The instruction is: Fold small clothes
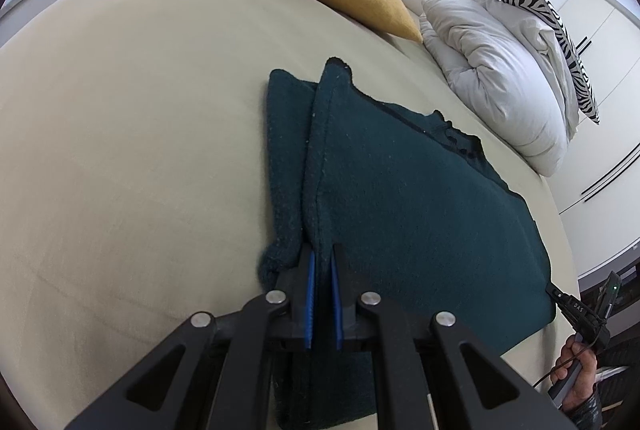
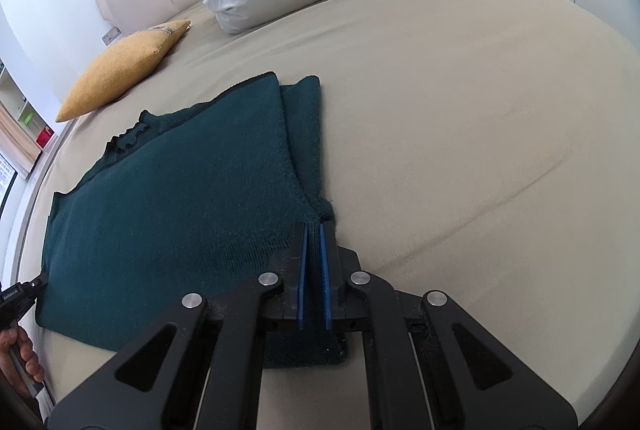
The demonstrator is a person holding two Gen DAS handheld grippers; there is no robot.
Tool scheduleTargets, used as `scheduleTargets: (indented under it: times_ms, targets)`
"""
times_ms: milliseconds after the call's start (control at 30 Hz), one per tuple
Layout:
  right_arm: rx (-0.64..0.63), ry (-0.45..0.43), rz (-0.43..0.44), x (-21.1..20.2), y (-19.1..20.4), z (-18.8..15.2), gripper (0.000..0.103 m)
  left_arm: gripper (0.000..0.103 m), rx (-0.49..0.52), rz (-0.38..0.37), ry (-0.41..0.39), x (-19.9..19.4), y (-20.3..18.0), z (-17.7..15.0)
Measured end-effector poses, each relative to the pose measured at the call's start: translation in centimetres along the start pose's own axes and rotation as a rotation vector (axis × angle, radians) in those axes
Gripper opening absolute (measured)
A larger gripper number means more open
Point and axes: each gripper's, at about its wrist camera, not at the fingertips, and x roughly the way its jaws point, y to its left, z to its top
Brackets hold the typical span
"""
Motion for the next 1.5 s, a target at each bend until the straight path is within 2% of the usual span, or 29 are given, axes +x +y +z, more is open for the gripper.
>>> scheduleTargets:
  times_ms: [300, 433, 500, 567, 633, 700, 767, 933, 1033, 1100, 1167, 1233, 1267, 1333, 1400, 1433, 1500]
  targets:
    - [-0.015, 0.024, -0.014, 1.8, 0.0, 1.4, 0.005, 0.010, -0.015, -0.006, -0.004, 0.1, 0.3, -0.1]
    - [-0.055, 0.076, -0.009, 1.7, 0.3, 1.2, 0.008, 0.011, -0.014, -0.007, -0.003, -0.6, 0.0, 0.0]
    - [-0.084, 0.086, -0.020, 0.9, 0.6, 1.2, 0.010, 0.016, -0.013, 0.003, -0.010, -1.0, -0.4, 0.3]
    - [-0.087, 0.077, -0.037, -0.4, 0.6, 1.5, 0.019, 0.021, -0.005, 0.028, -0.054, -2.2, -1.1, 0.7]
    - [-0.064, 0.039, -0.021, -1.9, 0.6, 2.2, 0.020, 0.028, 0.030, 0.042, -0.100, -3.2, -2.3, 1.3]
    - [-0.060, 0.002, 0.041, -3.0, 1.5, 3.4, 0.020, 0.035, 0.086, 0.036, -0.133, -3.6, -4.4, 2.2]
    - [-0.058, 0.003, 0.119, -2.8, 2.9, 4.5, 0.021, 0.041, 0.126, 0.009, -0.140, -2.8, -6.4, 3.1]
    - [-0.009, 0.086, 0.388, 2.4, 7.9, 7.6, 0.021, 0.042, 0.196, -0.012, -0.151, 1.4, -9.6, 5.8]
    - [0.072, 0.152, 0.449, 7.3, 10.0, 8.9, 0.022, 0.042, 0.209, 0.018, -0.149, 4.3, -9.9, 7.5]
    - [0.157, 0.200, 0.491, 10.6, 10.1, 9.3, 0.022, 0.042, 0.219, 0.051, -0.118, 6.5, -9.2, 8.6]
    - [0.227, 0.224, 0.483, 13.3, 9.1, 9.6, 0.020, 0.042, 0.201, 0.074, -0.084, 8.0, -7.7, 9.0]
    - [0.316, 0.193, 0.543, 15.0, 6.7, 9.8, 0.011, 0.041, 0.164, 0.033, -0.065, 8.8, -5.6, 9.0]
    - [0.359, 0.177, 0.570, 15.5, 5.4, 10.1, 0.005, 0.041, 0.125, -0.034, -0.072, 8.6, -4.4, 9.1]
    - [0.409, 0.121, 0.606, 15.6, 2.9, 10.7, 0.005, 0.033, 0.034, -0.116, -0.068, 8.5, -2.3, 9.8]
    - [0.427, 0.075, 0.592, 15.6, 1.1, 11.4, 0.005, 0.012, 0.002, -0.126, -0.052, 8.8, -1.2, 10.3]
    - [0.451, 0.066, 0.601, 15.8, 0.3, 11.8, 0.005, 0.009, -0.022, -0.137, -0.045, 8.8, -0.7, 10.5]
    - [0.473, 0.028, 0.534, 15.5, -0.9, 12.4, 0.007, 0.006, -0.058, -0.155, -0.039, 8.8, -0.2, 10.4]
